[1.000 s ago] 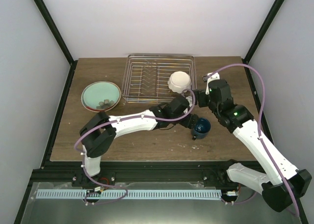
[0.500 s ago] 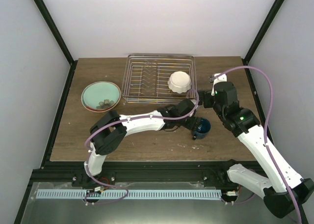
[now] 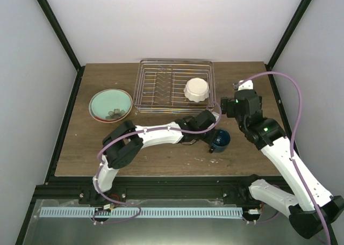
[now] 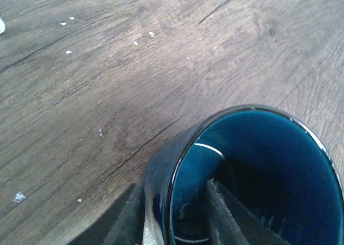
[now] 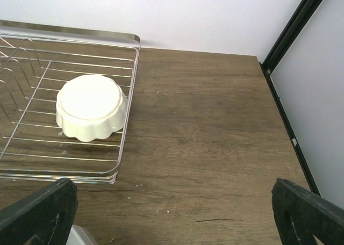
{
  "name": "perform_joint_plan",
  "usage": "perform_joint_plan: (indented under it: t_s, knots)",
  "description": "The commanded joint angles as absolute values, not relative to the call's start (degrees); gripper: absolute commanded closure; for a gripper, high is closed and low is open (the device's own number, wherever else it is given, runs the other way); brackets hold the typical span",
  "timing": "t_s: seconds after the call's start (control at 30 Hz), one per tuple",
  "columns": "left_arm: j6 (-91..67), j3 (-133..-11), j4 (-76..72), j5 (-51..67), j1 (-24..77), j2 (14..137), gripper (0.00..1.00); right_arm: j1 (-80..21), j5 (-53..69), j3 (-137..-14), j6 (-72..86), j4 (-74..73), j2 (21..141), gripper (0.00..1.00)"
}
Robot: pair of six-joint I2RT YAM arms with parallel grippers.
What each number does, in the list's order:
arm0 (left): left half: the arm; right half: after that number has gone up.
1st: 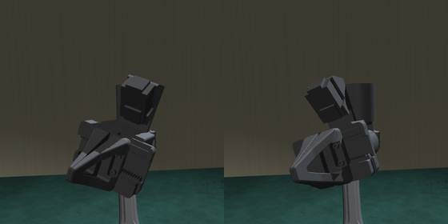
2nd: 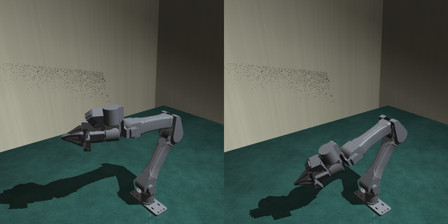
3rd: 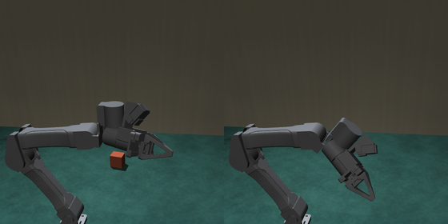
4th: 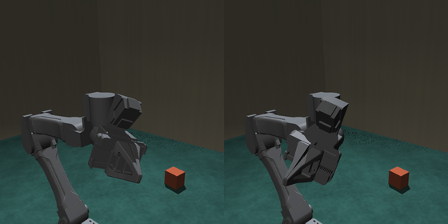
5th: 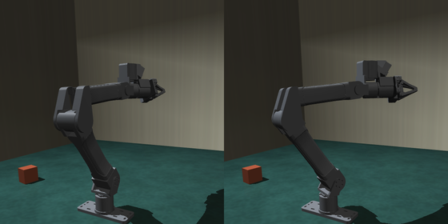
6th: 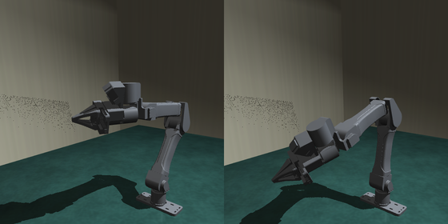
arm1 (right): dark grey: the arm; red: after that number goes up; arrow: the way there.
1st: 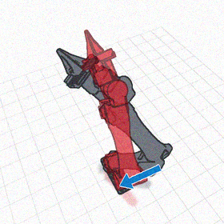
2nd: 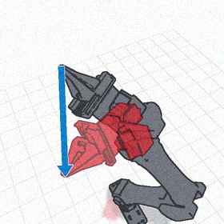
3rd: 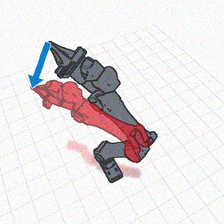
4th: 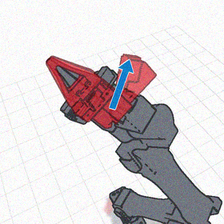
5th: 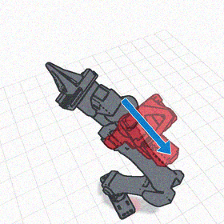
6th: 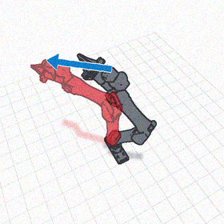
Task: Load the mixed dishes into the dish rack
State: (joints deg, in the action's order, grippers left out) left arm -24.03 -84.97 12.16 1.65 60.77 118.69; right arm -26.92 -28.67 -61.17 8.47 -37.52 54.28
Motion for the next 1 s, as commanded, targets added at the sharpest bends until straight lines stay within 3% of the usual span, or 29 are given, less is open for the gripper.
perform_joint_plan:
  t_s: [0.0, 0.13, 0.5, 0.97]
  knots:
    - [-23.58, -85.88, 12.30, 2.23, 61.11, 120.23, 0.70, -26.81, -30.26, -63.62, 9.03, -37.85, 53.52, 0.00]
    - [-23.40, -85.89, 12.13, 2.83, 61.08, 120.25, 0.82, -26.81, -30.10, -63.54, 9.06, -37.84, 53.79, 0.00]
    - [-23.85, -84.89, 11.30, 4.45, 61.08, 121.11, 1.00, -26.81, -30.87, -64.06, 9.09, -38.50, 52.56, 0.00]
    - [-32.17, -64.67, -8.01, 17.66, 52.74, 108.76, 1.00, -26.59, -26.13, -63.00, 8.98, -36.45, 52.22, 0.00]
